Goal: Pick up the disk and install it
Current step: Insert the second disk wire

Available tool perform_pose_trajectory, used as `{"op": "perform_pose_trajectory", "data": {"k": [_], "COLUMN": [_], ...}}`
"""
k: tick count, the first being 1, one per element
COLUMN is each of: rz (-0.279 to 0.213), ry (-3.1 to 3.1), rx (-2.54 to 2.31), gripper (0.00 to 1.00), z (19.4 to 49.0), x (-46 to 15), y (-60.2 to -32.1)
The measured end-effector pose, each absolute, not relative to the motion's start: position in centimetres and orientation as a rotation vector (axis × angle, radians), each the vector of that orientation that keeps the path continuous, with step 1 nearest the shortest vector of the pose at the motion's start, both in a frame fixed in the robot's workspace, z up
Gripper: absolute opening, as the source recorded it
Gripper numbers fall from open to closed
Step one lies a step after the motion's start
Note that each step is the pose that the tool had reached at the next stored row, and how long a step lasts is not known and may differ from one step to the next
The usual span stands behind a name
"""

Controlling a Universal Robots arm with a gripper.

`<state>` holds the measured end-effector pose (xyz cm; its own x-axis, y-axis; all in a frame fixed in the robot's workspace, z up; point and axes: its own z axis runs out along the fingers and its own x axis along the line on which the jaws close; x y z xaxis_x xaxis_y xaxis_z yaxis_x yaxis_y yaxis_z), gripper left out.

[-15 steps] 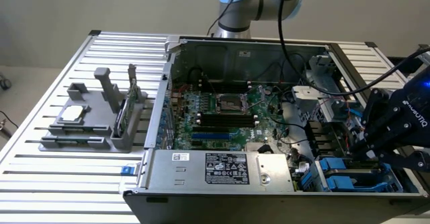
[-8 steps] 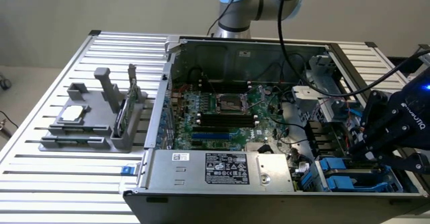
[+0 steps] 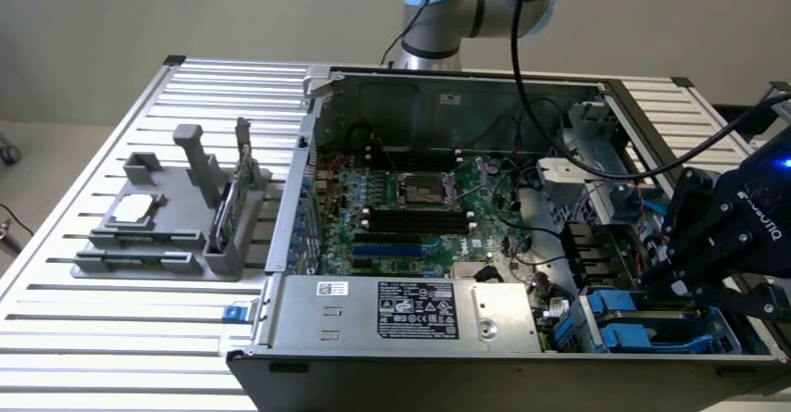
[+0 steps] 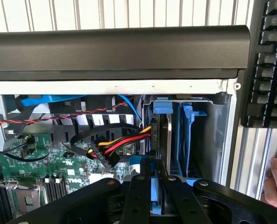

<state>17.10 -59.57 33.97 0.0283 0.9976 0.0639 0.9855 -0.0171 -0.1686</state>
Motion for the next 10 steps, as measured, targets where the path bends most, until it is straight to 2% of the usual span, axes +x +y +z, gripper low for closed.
{"op": "perform_pose_trajectory", "data": {"k": [10], "rz": [0.103], "ry": [-2.077], "rx": [-2.124], "gripper": [0.16], "z": [33.87], "x": [17.27], "y": [-59.67]}}
